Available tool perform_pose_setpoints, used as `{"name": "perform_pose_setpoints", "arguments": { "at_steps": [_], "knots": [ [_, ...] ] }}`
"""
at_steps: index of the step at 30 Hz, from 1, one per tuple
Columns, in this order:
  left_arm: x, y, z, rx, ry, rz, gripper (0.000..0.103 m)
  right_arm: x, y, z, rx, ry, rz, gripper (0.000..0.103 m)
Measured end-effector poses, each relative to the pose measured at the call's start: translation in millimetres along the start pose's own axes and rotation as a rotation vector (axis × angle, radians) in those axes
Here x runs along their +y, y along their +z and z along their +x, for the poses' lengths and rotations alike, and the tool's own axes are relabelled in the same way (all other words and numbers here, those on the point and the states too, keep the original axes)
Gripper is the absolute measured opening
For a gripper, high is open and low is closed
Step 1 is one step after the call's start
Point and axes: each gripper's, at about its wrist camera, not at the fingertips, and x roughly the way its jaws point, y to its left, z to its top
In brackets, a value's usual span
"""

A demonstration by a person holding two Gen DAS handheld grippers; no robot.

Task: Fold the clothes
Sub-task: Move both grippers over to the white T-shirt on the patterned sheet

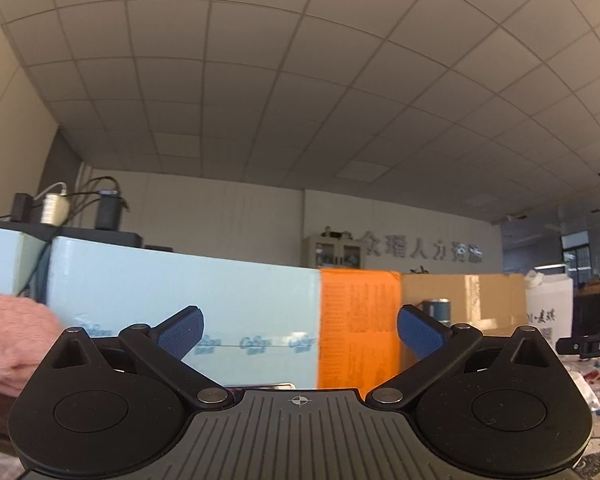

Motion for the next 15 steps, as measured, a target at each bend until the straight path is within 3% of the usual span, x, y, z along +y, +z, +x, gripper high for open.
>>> {"name": "perform_pose_setpoints", "arguments": {
  "at_steps": [8,15],
  "knots": [
    [-44,-22,67,0.160,-0.146,-0.007,0.103,-34,-18,44,0.157,-0.070,-0.104,0.103],
    [-52,-48,134,0.395,-0.253,-0.319,0.103,-39,-38,99,0.306,-0.082,-0.255,0.103]
  ]
}}
